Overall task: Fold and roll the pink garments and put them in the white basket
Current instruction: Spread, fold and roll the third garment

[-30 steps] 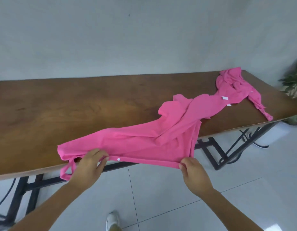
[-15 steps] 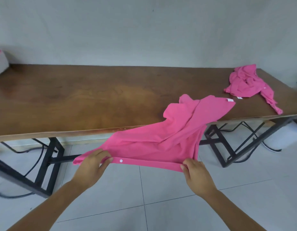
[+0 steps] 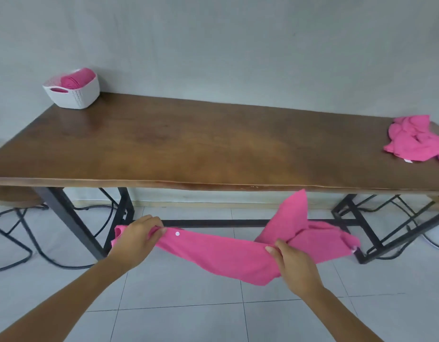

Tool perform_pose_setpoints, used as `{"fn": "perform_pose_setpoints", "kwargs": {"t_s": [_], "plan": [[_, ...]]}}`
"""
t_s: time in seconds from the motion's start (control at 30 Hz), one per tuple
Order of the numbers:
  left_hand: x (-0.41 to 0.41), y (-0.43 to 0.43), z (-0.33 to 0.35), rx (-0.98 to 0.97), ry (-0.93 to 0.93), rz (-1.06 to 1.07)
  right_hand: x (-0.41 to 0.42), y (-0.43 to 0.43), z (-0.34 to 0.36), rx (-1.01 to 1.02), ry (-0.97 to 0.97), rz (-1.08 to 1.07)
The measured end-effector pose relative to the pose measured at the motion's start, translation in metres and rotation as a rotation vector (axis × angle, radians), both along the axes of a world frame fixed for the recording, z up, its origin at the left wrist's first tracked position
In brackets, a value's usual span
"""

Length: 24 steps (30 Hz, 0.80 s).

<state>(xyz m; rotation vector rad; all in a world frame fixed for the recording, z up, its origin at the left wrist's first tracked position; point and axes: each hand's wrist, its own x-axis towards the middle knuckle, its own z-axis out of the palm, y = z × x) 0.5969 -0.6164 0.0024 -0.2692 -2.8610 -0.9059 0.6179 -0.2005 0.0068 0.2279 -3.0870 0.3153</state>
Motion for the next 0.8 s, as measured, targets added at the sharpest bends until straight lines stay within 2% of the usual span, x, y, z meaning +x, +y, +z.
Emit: {"fn": "perform_pose_setpoints", "kwargs": {"t_s": [0.17, 0.33, 0.5, 0.63, 0.8], "plan": [[0.019, -0.052, 0.018, 0.005, -0.009, 0.035, 0.008, -0.055, 0.011, -0.04, -0.031, -0.018], [0.019, -0.071, 0.036, 0.045, 0.066, 0.038, 0.01, -0.073, 0.021, -0.282, 0.064, -0.117], [-0.002, -0.087, 0.061, 0.068, 0.17, 0.094, 0.015, -0.084, 0.032, -0.451, 0.002, -0.059], [-0.023, -0.101, 0.083, 0.039, 0.231, 0.116, 0.017, -0.098, 0.043, -0.422, -0.065, -0.006], [-0.043, -0.119, 0.1, -0.006, 0.26, 0.2, 0.017, -0.114, 0.04, -0.416, -0.057, -0.093]]}}
